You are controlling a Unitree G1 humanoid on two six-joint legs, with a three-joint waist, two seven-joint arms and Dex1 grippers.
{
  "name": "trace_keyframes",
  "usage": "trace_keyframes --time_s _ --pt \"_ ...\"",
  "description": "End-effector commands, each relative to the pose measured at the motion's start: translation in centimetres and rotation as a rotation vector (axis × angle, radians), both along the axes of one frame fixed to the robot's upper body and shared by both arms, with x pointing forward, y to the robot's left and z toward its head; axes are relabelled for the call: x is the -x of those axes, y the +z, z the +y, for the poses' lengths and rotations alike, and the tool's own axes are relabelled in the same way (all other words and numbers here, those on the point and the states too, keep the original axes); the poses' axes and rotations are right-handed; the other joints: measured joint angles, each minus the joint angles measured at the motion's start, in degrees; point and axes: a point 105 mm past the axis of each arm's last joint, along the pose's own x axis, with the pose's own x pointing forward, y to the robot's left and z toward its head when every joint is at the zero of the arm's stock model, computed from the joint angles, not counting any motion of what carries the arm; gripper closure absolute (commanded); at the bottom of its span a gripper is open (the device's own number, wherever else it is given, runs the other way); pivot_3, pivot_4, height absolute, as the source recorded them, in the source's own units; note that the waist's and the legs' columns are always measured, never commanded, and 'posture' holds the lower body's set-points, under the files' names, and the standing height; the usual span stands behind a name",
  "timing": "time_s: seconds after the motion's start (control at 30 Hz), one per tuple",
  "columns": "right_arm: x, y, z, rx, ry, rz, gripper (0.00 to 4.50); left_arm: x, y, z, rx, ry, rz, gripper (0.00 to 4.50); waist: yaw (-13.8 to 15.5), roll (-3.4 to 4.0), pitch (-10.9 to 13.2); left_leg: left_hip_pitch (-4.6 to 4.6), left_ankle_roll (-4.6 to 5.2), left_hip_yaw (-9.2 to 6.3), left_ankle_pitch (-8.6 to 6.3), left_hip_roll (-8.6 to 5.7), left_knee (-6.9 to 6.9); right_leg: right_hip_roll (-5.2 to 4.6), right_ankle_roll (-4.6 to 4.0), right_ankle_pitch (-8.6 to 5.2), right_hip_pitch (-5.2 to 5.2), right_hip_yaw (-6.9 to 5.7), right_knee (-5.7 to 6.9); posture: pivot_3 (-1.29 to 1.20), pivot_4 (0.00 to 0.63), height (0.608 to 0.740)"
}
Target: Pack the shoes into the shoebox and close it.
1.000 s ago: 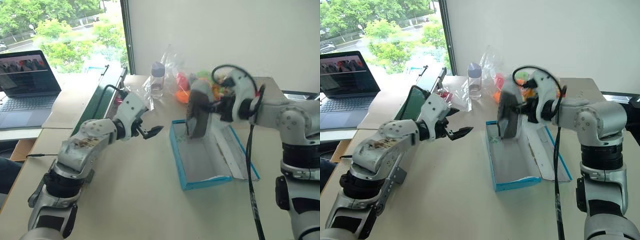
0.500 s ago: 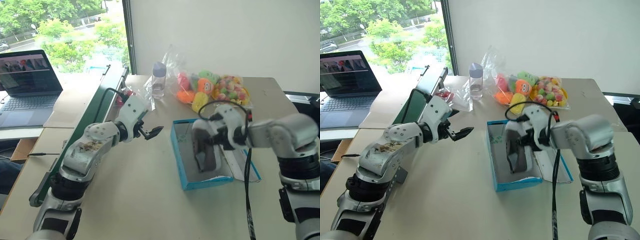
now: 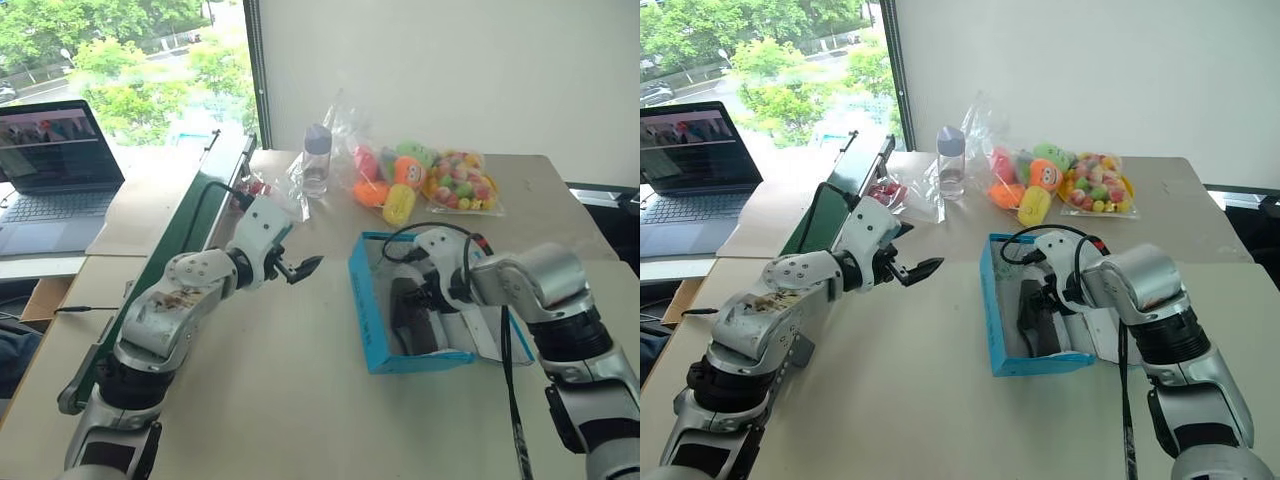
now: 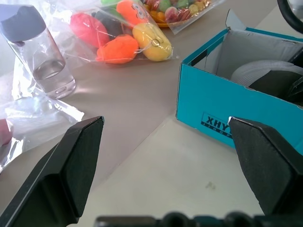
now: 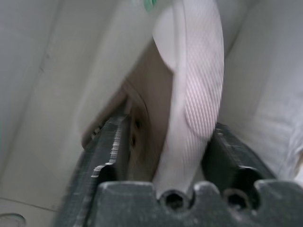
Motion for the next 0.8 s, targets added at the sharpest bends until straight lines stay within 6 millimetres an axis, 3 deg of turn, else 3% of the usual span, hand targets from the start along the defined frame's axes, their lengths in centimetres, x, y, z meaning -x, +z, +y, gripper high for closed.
trace_keyframes --time_s 0.03,0.27,0.4,0.5,0.63,0.8 --pt "-0.8 3.8 -0.1 -0.015 -0.012 -0.119 0.06 0.3 1.0 0.5 -0.005 0.012 -0.039 0.00 0.0 0.00 0.0 0.00 0.00 0.00 0.00 -0.01 0.01 -0.01 0.00 0.00 0.00 0.00 0.00 0.00 0.150 0.740" --pt "-0.3 9.6 1.3 -0.097 0.090 -0.288 0.02 -0.1 0.3 2.7 -0.029 0.120 0.022 0.00 0.0 0.00 0.0 0.00 0.00 -0.02 0.00 0.01 -0.01 0.00 0.00 -0.01 -0.02 -0.02 0.00 0.00 0.150 0.740" --pt "0.1 12.9 3.3 -0.225 0.304 -0.475 0.02 -0.3 0.9 4.1 0.014 0.197 0.024 0.00 0.0 0.00 0.0 0.00 -0.01 -0.03 0.00 0.01 -0.01 0.01 0.01 -0.01 -0.02 -0.03 -0.01 0.00 0.150 0.740" --pt "-0.6 13.1 3.9 -0.231 0.396 -0.584 0.02 -0.9 1.7 5.8 0.049 0.308 0.005 0.00 0.0 -0.01 0.0 0.02 -0.01 -0.03 0.00 0.00 0.01 0.00 0.02 -0.01 0.02 -0.02 -0.02 0.00 0.150 0.740" --pt "0.0 12.6 5.6 -0.330 0.559 -0.611 0.02 -1.2 2.5 8.7 0.083 0.481 -0.045 0.00 0.0 -0.02 0.0 0.05 -0.01 -0.03 0.00 0.00 0.00 0.01 0.03 -0.01 0.05 -0.02 0.00 0.00 0.150 0.740" --pt "-0.4 11.8 6.9 -0.414 0.587 -0.634 0.02 -0.5 3.0 11.3 0.171 0.626 -0.082 0.00 -0.1 -0.02 0.0 0.05 -0.03 -0.02 0.01 0.02 -0.01 0.00 -0.03 0.03 0.03 0.00 0.03 0.00 0.150 0.740"
